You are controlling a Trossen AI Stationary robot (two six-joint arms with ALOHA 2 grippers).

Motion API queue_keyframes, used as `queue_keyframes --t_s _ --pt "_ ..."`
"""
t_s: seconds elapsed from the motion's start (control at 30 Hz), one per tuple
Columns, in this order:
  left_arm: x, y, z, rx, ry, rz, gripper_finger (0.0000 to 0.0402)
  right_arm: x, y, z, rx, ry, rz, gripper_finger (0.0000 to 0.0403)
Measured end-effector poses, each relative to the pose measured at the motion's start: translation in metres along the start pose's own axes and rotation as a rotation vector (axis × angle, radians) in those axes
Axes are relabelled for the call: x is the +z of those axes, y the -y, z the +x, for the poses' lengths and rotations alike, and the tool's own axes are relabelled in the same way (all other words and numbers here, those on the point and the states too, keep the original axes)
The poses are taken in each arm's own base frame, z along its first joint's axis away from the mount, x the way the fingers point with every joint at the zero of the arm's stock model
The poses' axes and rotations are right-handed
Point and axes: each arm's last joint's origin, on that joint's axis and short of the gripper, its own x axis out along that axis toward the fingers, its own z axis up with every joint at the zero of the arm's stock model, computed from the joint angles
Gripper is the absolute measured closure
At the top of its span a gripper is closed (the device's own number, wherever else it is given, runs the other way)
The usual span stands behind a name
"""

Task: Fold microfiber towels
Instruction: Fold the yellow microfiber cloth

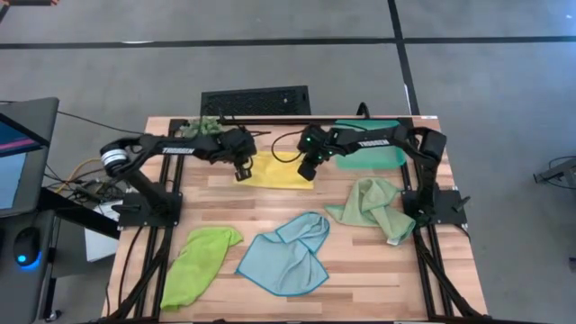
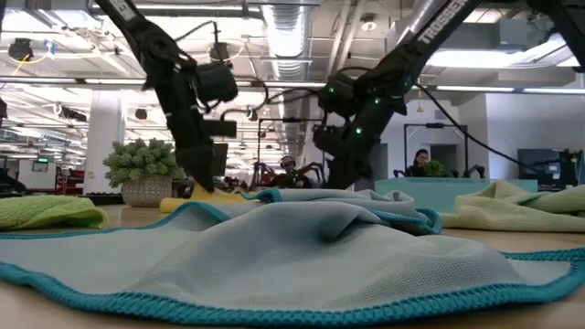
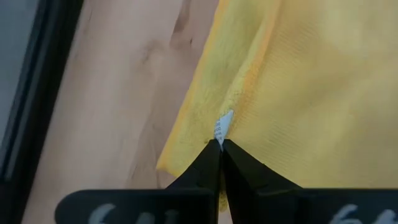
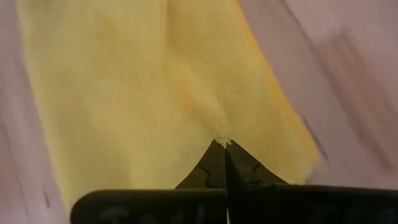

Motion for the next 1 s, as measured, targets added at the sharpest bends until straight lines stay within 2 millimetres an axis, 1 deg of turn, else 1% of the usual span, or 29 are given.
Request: queue_keyframes --t_s 0.13,0.27,0.4,0.6,0.73,0.8,0.87,0.97,1.0 --pt "0.002 -0.003 0.009 0.007 -0.010 0.002 0.0401 0.001 0.001 0.005 0.001 0.010 -0.024 0.0387" --pt "0.006 -0.004 0.008 0.009 0.001 0.011 0.0401 0.004 0.001 0.004 0.001 0.045 -0.031 0.0352" --pt "0.008 -0.005 0.005 0.023 0.010 0.016 0.0401 0.012 0.004 -0.009 -0.009 0.101 -0.035 0.0311" --pt "0.007 -0.010 0.004 0.054 0.005 0.022 0.0401 0.017 0.012 -0.032 -0.068 0.133 -0.031 0.0246" --pt "0.006 -0.014 0.005 0.063 0.001 0.008 0.0401 0.014 0.011 -0.032 -0.072 0.103 -0.032 0.0215" --pt "0.006 -0.016 0.005 0.068 0.009 0.001 0.0401 0.010 0.005 -0.030 -0.062 0.074 -0.044 0.0209" --pt "0.006 -0.016 0.005 0.069 0.014 0.001 0.0401 0.005 -0.003 -0.026 -0.065 0.052 -0.064 0.0213" --pt "0.007 -0.016 0.005 0.064 0.017 0.002 0.0401 -0.004 -0.008 -0.024 -0.172 -0.008 -0.041 0.0234" --pt "0.007 -0.016 0.005 0.062 0.018 0.002 0.0401 -0.005 -0.006 -0.024 -0.196 -0.016 -0.023 0.0241"
